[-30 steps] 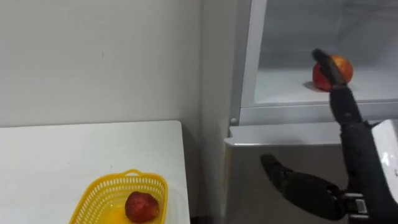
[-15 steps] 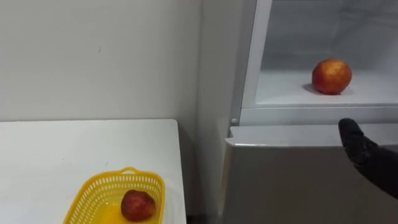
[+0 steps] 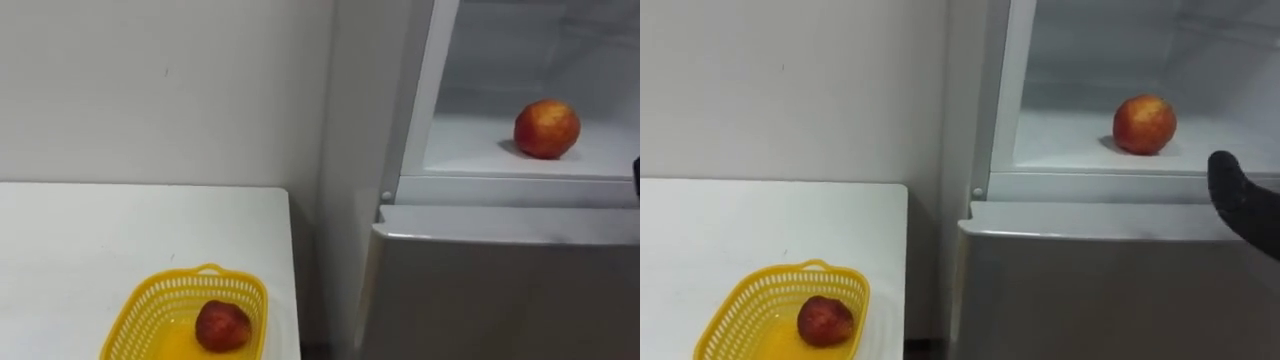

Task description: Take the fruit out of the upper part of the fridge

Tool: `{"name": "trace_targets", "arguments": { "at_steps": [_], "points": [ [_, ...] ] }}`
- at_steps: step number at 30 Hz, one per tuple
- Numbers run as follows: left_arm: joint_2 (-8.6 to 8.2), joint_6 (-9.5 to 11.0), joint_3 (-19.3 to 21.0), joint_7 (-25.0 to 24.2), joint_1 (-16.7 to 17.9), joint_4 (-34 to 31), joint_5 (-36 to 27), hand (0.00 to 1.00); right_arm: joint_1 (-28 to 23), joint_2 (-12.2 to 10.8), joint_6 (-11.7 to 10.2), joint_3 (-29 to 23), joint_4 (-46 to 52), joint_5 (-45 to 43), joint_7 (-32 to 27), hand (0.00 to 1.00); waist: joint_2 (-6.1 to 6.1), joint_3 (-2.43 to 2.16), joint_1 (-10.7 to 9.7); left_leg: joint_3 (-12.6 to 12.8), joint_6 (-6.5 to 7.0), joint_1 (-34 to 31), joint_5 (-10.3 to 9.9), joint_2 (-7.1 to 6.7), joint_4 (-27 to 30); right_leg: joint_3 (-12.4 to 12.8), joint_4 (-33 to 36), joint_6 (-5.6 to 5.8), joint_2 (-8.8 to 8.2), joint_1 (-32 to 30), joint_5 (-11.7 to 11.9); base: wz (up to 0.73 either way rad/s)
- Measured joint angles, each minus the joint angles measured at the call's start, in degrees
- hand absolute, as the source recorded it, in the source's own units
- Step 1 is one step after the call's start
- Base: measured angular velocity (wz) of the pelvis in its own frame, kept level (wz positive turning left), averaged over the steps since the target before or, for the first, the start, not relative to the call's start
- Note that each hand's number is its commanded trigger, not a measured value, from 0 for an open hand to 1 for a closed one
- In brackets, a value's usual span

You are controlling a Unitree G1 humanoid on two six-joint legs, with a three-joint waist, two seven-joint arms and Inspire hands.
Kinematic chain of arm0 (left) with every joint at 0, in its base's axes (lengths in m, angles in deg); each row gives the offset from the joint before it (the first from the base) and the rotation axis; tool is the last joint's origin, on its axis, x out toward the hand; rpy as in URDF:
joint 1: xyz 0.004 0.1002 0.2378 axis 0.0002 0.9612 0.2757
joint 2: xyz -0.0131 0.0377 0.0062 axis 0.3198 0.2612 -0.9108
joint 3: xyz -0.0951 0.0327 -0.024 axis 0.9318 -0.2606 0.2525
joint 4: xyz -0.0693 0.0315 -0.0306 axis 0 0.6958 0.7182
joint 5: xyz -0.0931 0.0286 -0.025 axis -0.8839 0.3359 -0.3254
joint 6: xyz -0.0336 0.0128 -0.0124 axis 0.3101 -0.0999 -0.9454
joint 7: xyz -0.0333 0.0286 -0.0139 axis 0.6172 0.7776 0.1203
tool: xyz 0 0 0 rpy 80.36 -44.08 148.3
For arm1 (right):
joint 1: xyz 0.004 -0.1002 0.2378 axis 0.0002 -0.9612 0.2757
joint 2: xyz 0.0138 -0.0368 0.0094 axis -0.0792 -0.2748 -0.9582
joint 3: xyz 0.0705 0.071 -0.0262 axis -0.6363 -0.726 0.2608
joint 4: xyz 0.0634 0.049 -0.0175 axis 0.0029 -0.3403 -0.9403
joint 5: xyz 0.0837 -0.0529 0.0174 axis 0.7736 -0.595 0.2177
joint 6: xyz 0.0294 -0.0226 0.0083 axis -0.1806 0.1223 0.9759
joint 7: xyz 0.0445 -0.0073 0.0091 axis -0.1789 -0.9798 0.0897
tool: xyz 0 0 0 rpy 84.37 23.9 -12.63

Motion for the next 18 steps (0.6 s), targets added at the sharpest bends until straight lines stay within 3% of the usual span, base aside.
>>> {"name": "trace_targets", "arguments": {
  "at_steps": [5, 9, 13, 18],
  "points": [
    [1.27, 0.00, 0.14, -1.01, 0.08, -2.02, -0.08, 0.00, 6.11, 2.42, 0.70, 0.07, -6.41, 2.31, 1.83, 0.00, -0.27, -0.17, 0.22, -0.35, 0.01, -0.52, 0.00, -0.07, 0.39, -0.62, 0.17, 0.02, -0.20, -0.13, 0.01, 0.06],
    [1.60, -0.31, 0.62, -1.27, 0.07, -2.51, -0.09, 0.00, 6.94, 3.91, 1.17, 0.06, -7.98, 5.64, 3.58, 0.00, -0.02, -0.12, 0.98, -1.57, 0.01, -0.65, 0.00, -0.21, 0.51, -1.42, 0.26, 0.02, -0.39, 0.05, 0.01, 0.10],
    [1.56, -0.91, 0.58, -2.34, 0.23, -2.69, -0.15, 0.00, 8.84, 4.71, 3.50, 0.08, -11.24, 11.02, 5.94, 0.00, 0.02, -0.09, 1.30, -2.15, 0.02, -0.79, -0.01, -0.26, 0.87, -1.92, 0.54, 0.00, -0.50, 0.22, -0.11, 0.09],
    [1.56, -0.91, 0.59, -3.30, 0.74, -2.61, -0.09, 0.00, 11.69, 6.25, 3.70, 0.65, -15.14, 12.90, 6.92, 0.00, 0.07, 0.01, 1.47, -2.89, 0.02, -0.67, -0.01, -0.45, 1.25, -2.40, 0.90, 0.03, -0.70, 0.73, -0.45, 0.07]
  ]
}}
